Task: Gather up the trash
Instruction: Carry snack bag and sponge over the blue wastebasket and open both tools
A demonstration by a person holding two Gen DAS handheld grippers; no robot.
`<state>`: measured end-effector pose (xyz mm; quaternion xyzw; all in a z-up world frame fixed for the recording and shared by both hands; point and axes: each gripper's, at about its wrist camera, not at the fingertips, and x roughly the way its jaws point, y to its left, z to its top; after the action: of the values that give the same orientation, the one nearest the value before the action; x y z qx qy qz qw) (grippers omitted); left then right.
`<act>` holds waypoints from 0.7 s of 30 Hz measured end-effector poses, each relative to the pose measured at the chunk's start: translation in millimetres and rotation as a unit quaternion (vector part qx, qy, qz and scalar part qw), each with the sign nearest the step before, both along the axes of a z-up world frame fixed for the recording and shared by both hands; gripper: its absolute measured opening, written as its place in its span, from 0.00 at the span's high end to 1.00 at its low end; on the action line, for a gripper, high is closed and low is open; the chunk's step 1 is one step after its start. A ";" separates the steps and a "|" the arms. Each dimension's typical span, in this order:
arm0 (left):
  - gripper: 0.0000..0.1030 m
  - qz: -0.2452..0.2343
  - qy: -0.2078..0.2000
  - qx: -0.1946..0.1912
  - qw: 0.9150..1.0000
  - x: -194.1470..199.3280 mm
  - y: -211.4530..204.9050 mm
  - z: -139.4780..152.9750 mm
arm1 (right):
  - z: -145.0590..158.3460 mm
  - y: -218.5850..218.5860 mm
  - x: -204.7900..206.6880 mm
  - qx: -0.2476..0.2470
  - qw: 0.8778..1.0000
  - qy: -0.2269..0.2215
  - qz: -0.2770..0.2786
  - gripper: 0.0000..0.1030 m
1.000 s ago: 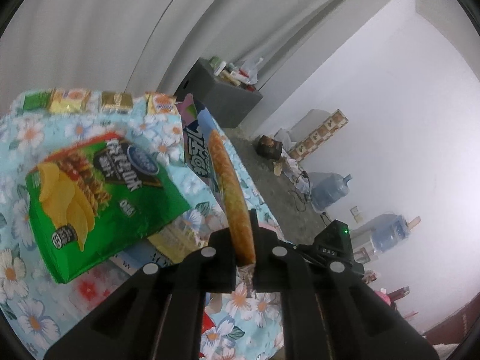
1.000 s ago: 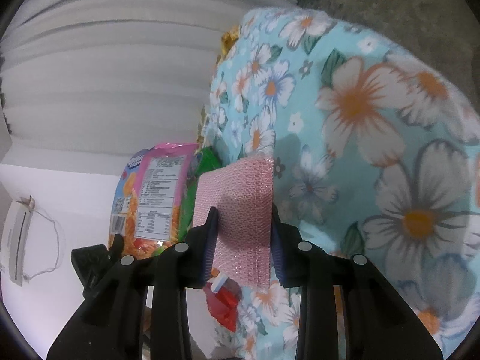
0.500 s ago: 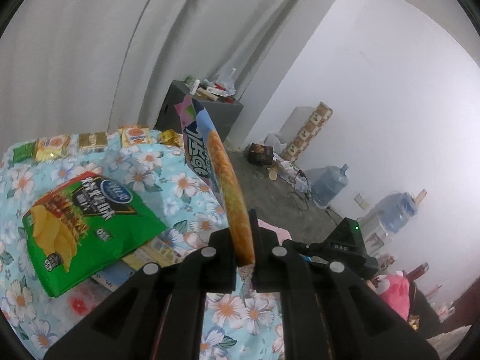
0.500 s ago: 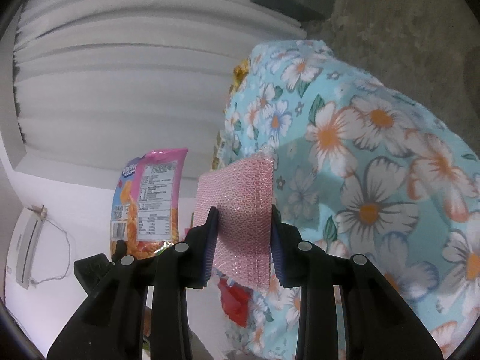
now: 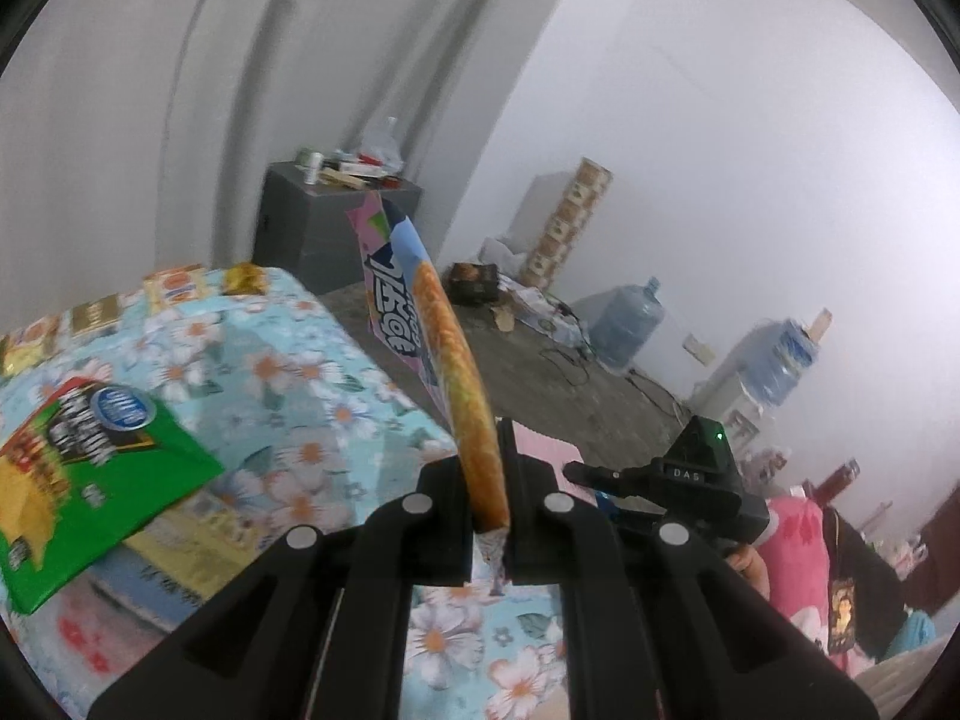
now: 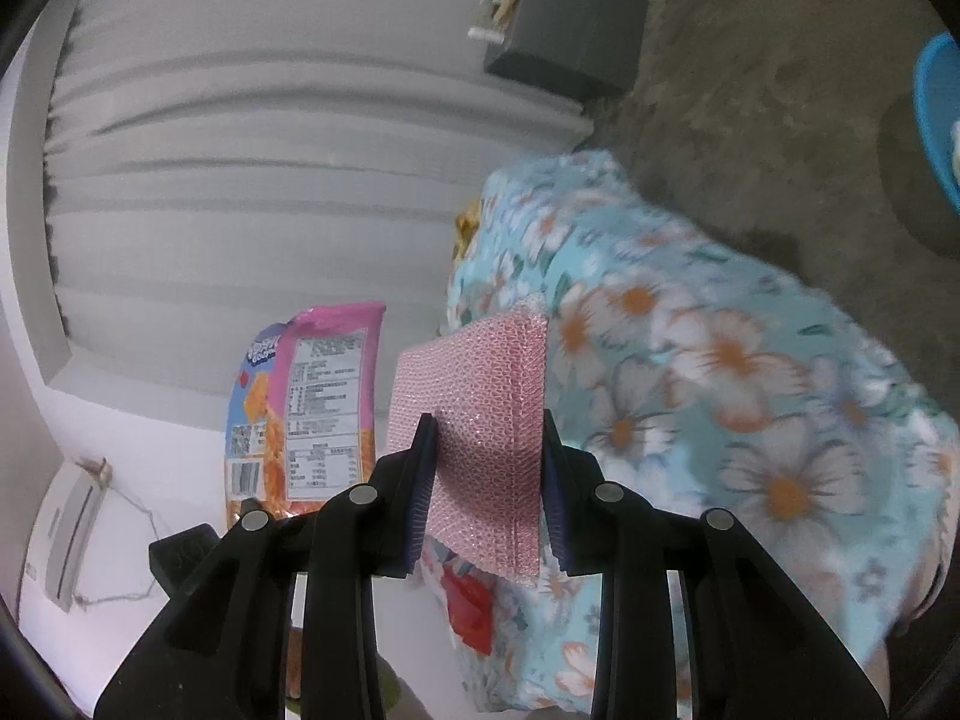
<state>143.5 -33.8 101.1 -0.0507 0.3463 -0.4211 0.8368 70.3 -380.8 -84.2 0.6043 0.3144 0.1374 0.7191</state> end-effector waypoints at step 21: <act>0.94 -0.164 -0.032 0.111 0.980 -29.3 -210.0 -41.4 | -40.2 -116.9 -114.4 -0.008 0.977 0.050 -0.206 0.71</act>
<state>114.2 -243.8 59.7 0.1132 0.3678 -0.5129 0.7674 -44.1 -497.7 -124.3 0.6567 0.2194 -0.0463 0.7201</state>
